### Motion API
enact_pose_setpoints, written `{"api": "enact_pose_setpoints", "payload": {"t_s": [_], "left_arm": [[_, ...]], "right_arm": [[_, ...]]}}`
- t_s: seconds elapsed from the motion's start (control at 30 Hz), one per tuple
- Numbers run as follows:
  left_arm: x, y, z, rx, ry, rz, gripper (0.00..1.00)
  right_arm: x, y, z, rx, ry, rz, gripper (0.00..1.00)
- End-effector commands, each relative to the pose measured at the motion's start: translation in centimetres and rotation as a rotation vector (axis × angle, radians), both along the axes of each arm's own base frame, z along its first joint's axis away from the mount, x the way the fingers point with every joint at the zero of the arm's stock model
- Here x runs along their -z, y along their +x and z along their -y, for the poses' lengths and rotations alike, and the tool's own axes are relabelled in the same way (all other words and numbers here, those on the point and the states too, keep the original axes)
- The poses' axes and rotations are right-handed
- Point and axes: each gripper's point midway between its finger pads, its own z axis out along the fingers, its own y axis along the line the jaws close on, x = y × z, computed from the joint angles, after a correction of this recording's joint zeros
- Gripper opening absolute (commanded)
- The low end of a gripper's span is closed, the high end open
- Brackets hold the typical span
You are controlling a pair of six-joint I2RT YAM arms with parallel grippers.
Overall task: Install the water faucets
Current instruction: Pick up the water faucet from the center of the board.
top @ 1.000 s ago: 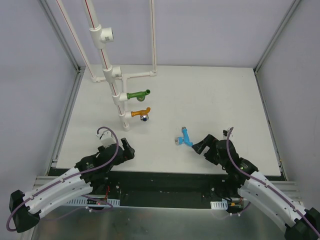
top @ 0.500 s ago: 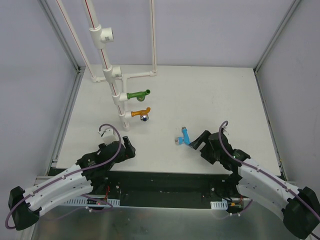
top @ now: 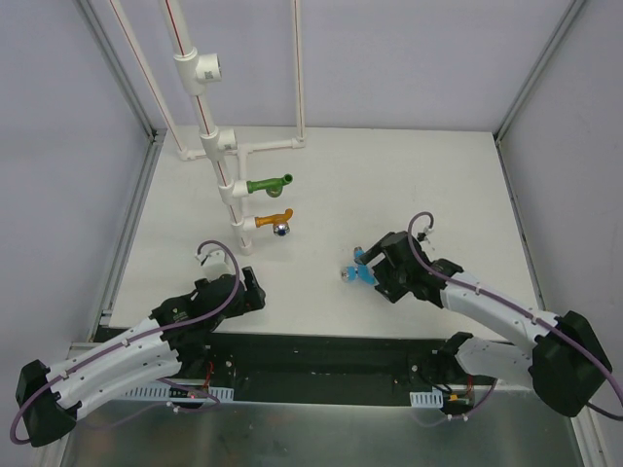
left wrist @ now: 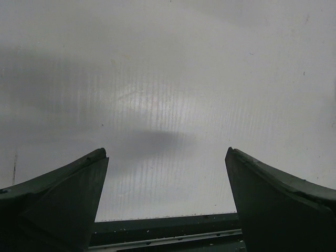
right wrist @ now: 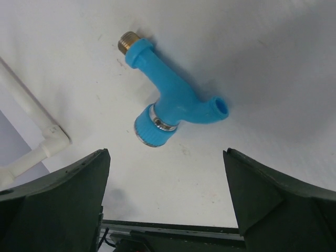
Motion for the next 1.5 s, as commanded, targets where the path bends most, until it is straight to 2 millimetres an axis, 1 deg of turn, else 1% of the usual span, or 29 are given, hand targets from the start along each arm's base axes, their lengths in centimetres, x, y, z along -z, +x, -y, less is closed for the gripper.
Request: {"api": "enact_pose_setpoints", "payload": {"t_s": [0.0, 0.1, 0.17, 0.23, 0.37, 0.5, 0.63, 0.77, 0.9, 0.97, 1.0, 1.1, 1.17, 1.2, 1.23, 1.3, 1.37, 1.4, 1.47], "left_arm": [[-0.9, 0.1, 0.7, 0.029, -0.025, 0.004, 0.99], [-0.7, 0.0, 0.8, 0.037, -0.020, -0.003, 0.99], [-0.7, -0.1, 0.9, 0.045, -0.025, -0.008, 0.99], [-0.8, -0.2, 1.0, 0.049, -0.033, -0.009, 0.99], [-0.7, -0.4, 1.1, 0.049, -0.051, -0.011, 0.99], [-0.7, -0.4, 1.1, 0.047, -0.055, -0.013, 0.99], [-0.7, -0.6, 1.3, 0.059, -0.059, -0.021, 0.99], [-0.7, -0.6, 1.5, 0.068, -0.057, -0.028, 0.99], [-0.9, -0.7, 1.6, 0.077, -0.060, -0.029, 0.99], [-1.0, -0.7, 1.7, 0.083, -0.061, -0.029, 0.99], [-1.0, -0.8, 1.7, 0.089, -0.062, -0.029, 0.99], [-1.2, -0.8, 1.8, 0.097, -0.067, -0.027, 0.99], [-1.3, -0.8, 2.0, 0.101, -0.072, -0.025, 0.99], [-1.4, -0.8, 2.0, 0.102, -0.076, -0.023, 0.99], [-1.5, -0.8, 2.1, 0.101, -0.079, -0.022, 0.99], [-2.1, -0.7, 2.3, 0.104, -0.097, -0.013, 0.99], [-3.4, -0.4, 2.8, 0.112, -0.125, 0.010, 0.99], [-4.1, -0.3, 3.0, 0.120, -0.136, 0.027, 0.99], [-5.9, 0.2, 3.6, 0.143, -0.164, 0.074, 0.99]], "right_arm": [[-2.0, 1.3, -1.5, 0.125, 0.018, -0.064, 0.99], [-1.5, 1.3, -3.4, 0.139, 0.056, -0.122, 0.99], [-1.0, 1.4, -4.1, 0.158, 0.051, -0.155, 0.99], [-0.3, 1.3, -4.1, 0.187, 0.021, -0.198, 0.99], [1.0, 1.3, -4.1, 0.236, 0.021, -0.235, 0.99], [2.2, 1.2, -3.1, 0.281, -0.041, -0.258, 0.96], [3.3, 1.3, -2.7, 0.295, -0.086, -0.272, 0.86], [4.4, 1.2, -2.6, 0.299, -0.105, -0.282, 0.80], [4.9, 1.4, -2.1, 0.285, -0.145, -0.273, 0.69], [5.3, 1.3, -1.9, 0.269, -0.165, -0.278, 0.60], [5.4, 1.2, -1.8, 0.257, -0.176, -0.279, 0.57], [6.1, 0.5, -1.3, 0.213, -0.214, -0.287, 0.43], [6.5, 0.3, -1.1, 0.154, -0.235, -0.276, 0.20], [6.6, 0.0, -0.8, 0.127, -0.251, -0.275, 0.06], [6.5, -0.1, -0.6, 0.094, -0.267, -0.265, 0.00], [6.2, -0.4, -0.1, 0.036, -0.293, -0.238, 0.00], [5.6, -0.7, 0.2, -0.016, -0.284, -0.185, 0.00], [4.8, -0.5, -0.2, -0.055, -0.252, -0.136, 0.00], [3.7, -1.0, -0.8, -0.148, -0.194, -0.061, 0.00]]}}
